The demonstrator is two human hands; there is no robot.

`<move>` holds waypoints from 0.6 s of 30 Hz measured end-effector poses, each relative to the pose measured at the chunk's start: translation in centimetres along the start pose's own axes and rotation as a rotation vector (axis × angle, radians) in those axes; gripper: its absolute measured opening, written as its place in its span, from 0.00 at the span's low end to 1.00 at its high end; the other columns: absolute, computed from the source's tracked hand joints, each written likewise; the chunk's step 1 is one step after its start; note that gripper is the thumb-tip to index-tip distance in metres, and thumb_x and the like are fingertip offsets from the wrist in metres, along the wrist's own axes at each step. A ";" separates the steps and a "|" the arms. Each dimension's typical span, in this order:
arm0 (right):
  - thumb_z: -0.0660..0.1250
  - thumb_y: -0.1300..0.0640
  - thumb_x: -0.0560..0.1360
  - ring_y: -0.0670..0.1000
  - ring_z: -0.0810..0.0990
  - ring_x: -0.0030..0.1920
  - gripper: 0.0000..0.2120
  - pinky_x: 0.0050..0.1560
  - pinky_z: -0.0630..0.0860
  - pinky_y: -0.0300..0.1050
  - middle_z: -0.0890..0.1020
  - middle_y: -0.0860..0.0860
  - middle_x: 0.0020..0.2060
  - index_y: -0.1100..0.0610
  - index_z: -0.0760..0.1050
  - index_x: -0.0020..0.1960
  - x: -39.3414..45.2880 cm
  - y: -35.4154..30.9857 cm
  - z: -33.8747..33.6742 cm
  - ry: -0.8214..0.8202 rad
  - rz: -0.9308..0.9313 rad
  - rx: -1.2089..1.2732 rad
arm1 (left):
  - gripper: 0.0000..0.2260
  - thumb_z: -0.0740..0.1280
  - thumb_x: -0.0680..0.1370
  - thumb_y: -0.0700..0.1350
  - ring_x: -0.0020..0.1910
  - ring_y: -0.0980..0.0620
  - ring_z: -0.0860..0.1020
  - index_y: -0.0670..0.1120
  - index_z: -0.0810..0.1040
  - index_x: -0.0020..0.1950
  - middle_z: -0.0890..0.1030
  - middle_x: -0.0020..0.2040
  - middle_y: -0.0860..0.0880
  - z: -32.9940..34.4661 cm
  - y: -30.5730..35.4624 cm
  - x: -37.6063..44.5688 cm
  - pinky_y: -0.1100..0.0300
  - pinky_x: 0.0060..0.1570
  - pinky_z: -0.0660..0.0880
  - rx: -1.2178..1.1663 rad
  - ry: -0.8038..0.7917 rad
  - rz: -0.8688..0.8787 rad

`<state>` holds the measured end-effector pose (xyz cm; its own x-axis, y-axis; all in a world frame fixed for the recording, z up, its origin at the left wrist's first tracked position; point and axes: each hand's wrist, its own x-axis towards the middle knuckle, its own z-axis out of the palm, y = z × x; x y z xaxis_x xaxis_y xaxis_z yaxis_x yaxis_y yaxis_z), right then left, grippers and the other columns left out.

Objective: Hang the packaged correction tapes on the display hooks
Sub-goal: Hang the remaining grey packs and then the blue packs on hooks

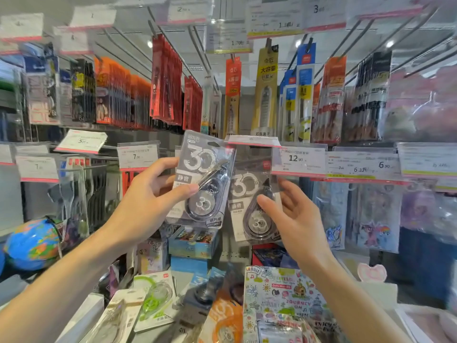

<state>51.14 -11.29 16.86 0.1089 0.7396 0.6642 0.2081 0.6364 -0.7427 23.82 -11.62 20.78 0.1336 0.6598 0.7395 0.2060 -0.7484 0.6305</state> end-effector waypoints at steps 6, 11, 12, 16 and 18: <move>0.75 0.35 0.70 0.29 0.79 0.59 0.38 0.62 0.76 0.37 0.83 0.38 0.59 0.44 0.69 0.76 0.6 -0.5 1.0 0.018 0.013 -0.003 | 0.18 0.76 0.74 0.51 0.55 0.57 0.86 0.60 0.78 0.63 0.88 0.56 0.57 -0.1 -0.2 -0.1 0.57 0.55 0.77 -0.004 0.025 -0.019; 0.74 0.43 0.76 0.36 0.85 0.53 0.09 0.54 0.82 0.40 0.87 0.35 0.50 0.29 0.79 0.50 0.9 -0.9 1.5 0.023 -0.022 0.019 | 0.17 0.75 0.76 0.50 0.56 0.58 0.85 0.62 0.78 0.62 0.87 0.56 0.57 -0.1 -0.5 0.0 0.58 0.55 0.76 -0.005 0.028 -0.025; 0.74 0.44 0.76 0.35 0.84 0.54 0.09 0.52 0.81 0.35 0.87 0.34 0.51 0.31 0.78 0.52 1.0 -0.7 1.6 0.033 -0.027 0.025 | 0.17 0.75 0.75 0.50 0.56 0.58 0.85 0.63 0.78 0.62 0.87 0.57 0.57 -0.1 -0.7 0.0 0.59 0.56 0.76 -0.010 0.029 -0.029; 0.75 0.40 0.74 0.30 0.81 0.57 0.21 0.51 0.78 0.27 0.85 0.35 0.55 0.37 0.75 0.65 1.1 0.1 1.9 0.105 0.011 -0.033 | 0.18 0.74 0.75 0.52 0.56 0.56 0.86 0.59 0.77 0.64 0.88 0.56 0.56 0.3 -1.6 -0.2 0.59 0.55 0.76 -0.043 0.023 -0.061; 0.74 0.38 0.74 0.38 0.82 0.58 0.22 0.57 0.80 0.37 0.84 0.38 0.56 0.37 0.73 0.65 1.3 0.7 1.9 0.145 0.016 -0.082 | 0.19 0.74 0.75 0.53 0.57 0.56 0.85 0.57 0.77 0.64 0.88 0.57 0.56 0.5 -2.2 -0.3 0.59 0.55 0.77 -0.047 0.032 -0.075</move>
<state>49.56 -9.47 17.05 0.2509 0.7062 0.6620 0.2833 0.6004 -0.7478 23.83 -10.12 19.07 0.0883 0.7119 0.6967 0.1687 -0.7000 0.6939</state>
